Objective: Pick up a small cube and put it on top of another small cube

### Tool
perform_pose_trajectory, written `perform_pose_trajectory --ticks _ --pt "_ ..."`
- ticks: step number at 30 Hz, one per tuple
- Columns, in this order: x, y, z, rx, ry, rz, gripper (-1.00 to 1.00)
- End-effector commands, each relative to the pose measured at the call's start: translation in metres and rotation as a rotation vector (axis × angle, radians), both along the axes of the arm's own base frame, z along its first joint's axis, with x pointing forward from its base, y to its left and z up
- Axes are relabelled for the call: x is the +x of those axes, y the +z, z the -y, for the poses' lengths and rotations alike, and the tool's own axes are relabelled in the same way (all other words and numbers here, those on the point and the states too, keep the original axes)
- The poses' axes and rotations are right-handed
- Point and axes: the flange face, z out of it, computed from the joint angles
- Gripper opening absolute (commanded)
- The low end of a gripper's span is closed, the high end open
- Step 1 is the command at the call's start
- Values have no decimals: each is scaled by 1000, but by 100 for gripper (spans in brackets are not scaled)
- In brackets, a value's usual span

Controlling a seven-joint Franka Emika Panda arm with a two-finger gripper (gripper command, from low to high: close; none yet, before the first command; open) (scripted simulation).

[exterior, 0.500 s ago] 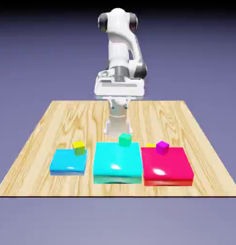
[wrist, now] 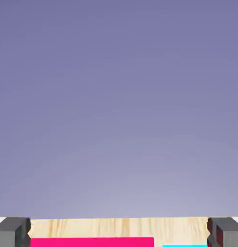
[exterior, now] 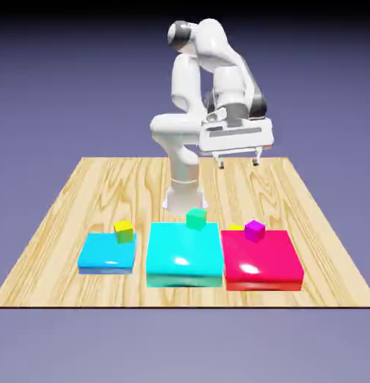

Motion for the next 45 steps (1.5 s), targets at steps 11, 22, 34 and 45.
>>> perform_pose_trajectory --ticks 11,22,34,45 --pt "-59 -60 -66 22 -73 -106 0" --pt "-111 -143 -87 0 -204 -200 0" --pt "-149 -240 -57 -48 -412 -261 0" --pt "-134 -320 -37 -56 -452 -265 -100"
